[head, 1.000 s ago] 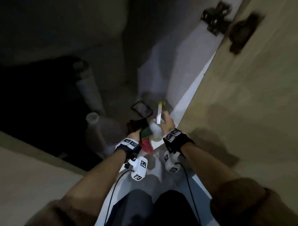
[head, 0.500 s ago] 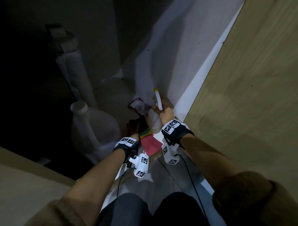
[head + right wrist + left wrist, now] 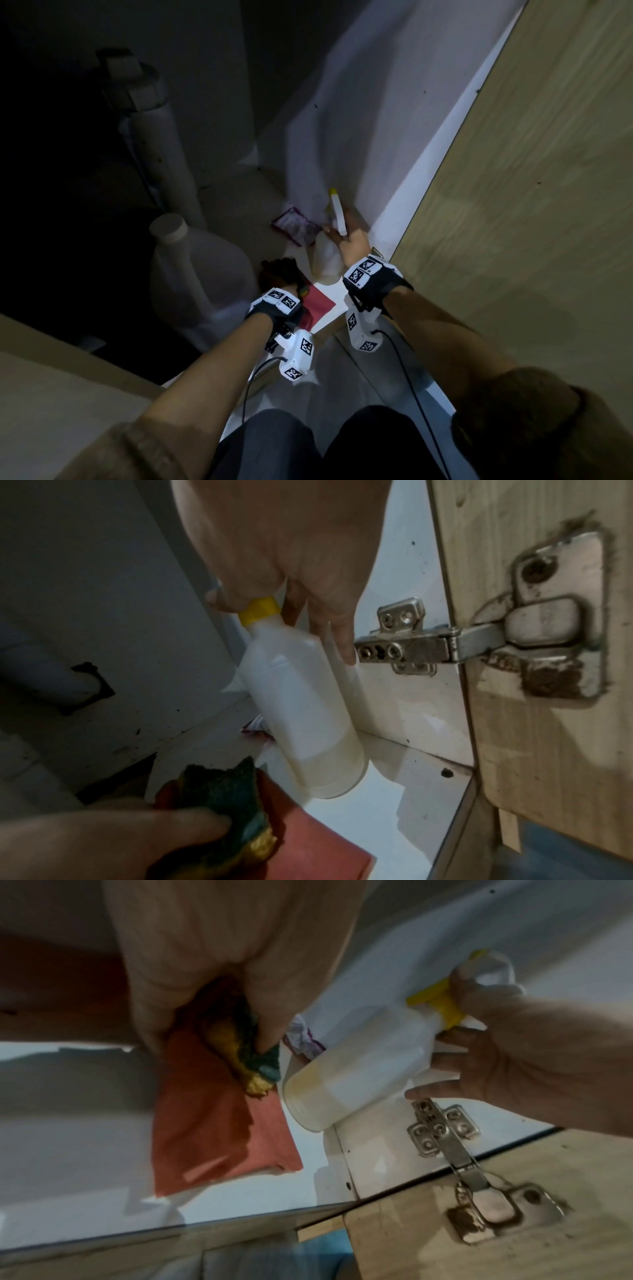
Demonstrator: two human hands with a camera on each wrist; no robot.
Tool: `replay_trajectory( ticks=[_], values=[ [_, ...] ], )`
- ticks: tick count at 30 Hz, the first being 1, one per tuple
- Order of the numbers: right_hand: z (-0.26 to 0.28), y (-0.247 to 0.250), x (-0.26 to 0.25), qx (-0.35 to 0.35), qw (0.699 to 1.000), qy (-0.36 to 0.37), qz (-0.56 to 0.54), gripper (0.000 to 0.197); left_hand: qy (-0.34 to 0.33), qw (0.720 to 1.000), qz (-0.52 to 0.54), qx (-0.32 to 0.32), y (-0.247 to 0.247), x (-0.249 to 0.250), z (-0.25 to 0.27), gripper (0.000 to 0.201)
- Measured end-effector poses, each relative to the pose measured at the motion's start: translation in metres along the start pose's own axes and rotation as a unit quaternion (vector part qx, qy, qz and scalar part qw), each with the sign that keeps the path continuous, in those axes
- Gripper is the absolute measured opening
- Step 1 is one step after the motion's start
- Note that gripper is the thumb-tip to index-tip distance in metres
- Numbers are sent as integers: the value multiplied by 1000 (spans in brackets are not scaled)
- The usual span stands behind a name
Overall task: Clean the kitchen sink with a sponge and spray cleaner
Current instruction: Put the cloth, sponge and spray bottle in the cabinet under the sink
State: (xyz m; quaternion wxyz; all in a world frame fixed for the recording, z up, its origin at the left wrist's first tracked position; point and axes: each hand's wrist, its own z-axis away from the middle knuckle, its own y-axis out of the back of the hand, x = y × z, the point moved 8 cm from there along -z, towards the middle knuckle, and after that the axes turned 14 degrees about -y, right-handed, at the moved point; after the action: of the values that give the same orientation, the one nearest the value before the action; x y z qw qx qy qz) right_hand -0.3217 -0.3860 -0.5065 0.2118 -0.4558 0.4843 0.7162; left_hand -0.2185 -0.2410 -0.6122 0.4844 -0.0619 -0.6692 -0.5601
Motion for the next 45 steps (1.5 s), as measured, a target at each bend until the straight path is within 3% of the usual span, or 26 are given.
replay_trajectory(
  ticks=[4, 7, 10, 13, 18, 19, 24, 27, 30, 34, 36, 39, 42, 45],
  values=[
    [6, -3, 8, -9, 997, -46, 54, 51, 95, 995, -2, -22, 5, 27, 23, 68],
    [22, 6, 11, -34, 985, -117, 124, 63, 63, 990, -61, -109, 3, 42, 37, 64],
    [49, 29, -6, -71, 971, -148, 173, 67, 61, 984, -118, -118, 28, 70, 58, 57],
    [75, 59, -31, -86, 964, -152, 200, 58, 48, 983, -127, -126, 61, 123, 84, 41],
    [128, 130, -104, -116, 959, -177, 187, 41, 6, 970, -139, -200, 108, 205, 142, 20],
    [139, 145, -122, -115, 959, -169, 197, 40, -13, 963, -161, -215, 119, 224, 155, 20],
    [189, 238, -216, -83, 960, -152, 220, 31, -88, 932, -240, -258, 190, 325, 217, 55],
    [217, 296, -278, -78, 959, -132, 237, 40, -168, 915, -270, -247, 242, 400, 238, 54],
    [237, 349, -335, -66, 956, -89, 272, 37, -265, 901, -277, -202, 303, 480, 253, 50],
    [254, 416, -389, -5, 958, -41, 284, 26, -411, 854, -300, -111, 376, 560, 267, 60],
    [259, 448, -398, 38, 955, -44, 292, 33, -399, 854, -326, -67, 407, 571, 261, 64],
    [262, 490, -382, 74, 932, -109, 337, 52, -303, 894, -332, -12, 447, 558, 245, 63],
    [270, 527, -343, 98, 905, -210, 356, 56, -187, 923, -336, -20, 468, 521, 241, 71],
    [284, 553, -302, 102, 862, -298, 397, 59, -147, 926, -346, -29, 479, 489, 248, 73]
  ],
)
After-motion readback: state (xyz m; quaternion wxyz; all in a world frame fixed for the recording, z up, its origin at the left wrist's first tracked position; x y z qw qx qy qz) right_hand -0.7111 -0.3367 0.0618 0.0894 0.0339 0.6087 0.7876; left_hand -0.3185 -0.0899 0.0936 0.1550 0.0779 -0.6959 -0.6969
